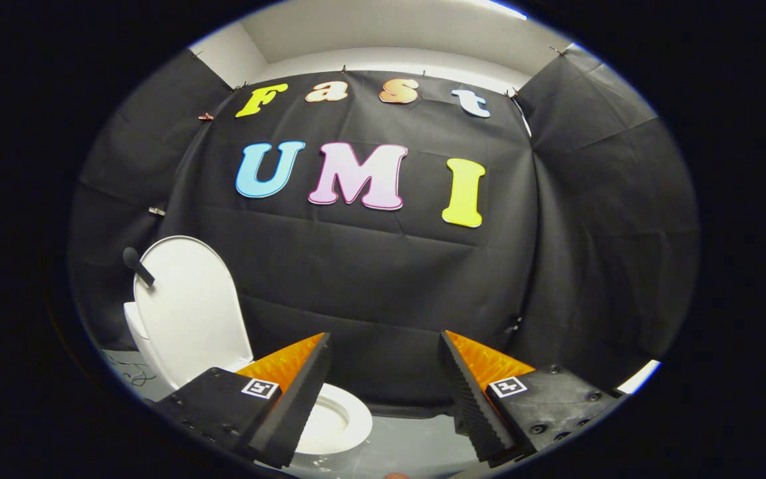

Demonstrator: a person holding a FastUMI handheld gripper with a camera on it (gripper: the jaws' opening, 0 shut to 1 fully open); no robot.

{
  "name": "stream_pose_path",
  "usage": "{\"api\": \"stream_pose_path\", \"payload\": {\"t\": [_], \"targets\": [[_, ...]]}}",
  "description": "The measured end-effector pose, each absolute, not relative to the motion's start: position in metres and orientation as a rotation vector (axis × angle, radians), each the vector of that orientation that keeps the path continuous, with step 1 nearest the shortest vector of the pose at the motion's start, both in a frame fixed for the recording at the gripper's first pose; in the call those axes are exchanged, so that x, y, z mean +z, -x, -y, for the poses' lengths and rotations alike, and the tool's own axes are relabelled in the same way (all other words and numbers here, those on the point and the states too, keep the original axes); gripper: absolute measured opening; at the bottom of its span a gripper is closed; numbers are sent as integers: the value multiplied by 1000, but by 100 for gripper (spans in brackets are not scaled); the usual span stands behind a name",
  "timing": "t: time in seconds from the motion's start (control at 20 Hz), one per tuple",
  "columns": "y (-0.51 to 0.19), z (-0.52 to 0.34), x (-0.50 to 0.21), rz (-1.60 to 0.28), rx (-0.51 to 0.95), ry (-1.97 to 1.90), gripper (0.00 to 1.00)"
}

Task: Open the toilet lid.

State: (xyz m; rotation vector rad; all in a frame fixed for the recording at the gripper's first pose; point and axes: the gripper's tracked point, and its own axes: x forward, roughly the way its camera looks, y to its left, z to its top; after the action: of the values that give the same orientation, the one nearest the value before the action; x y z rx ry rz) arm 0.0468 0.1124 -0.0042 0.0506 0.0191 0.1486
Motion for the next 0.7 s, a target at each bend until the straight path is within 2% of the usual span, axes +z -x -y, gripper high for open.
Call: {"api": "stream_pose_path", "payload": {"t": [0.7], "targets": [[-45,-117,3,27,162,-116,99]]}}
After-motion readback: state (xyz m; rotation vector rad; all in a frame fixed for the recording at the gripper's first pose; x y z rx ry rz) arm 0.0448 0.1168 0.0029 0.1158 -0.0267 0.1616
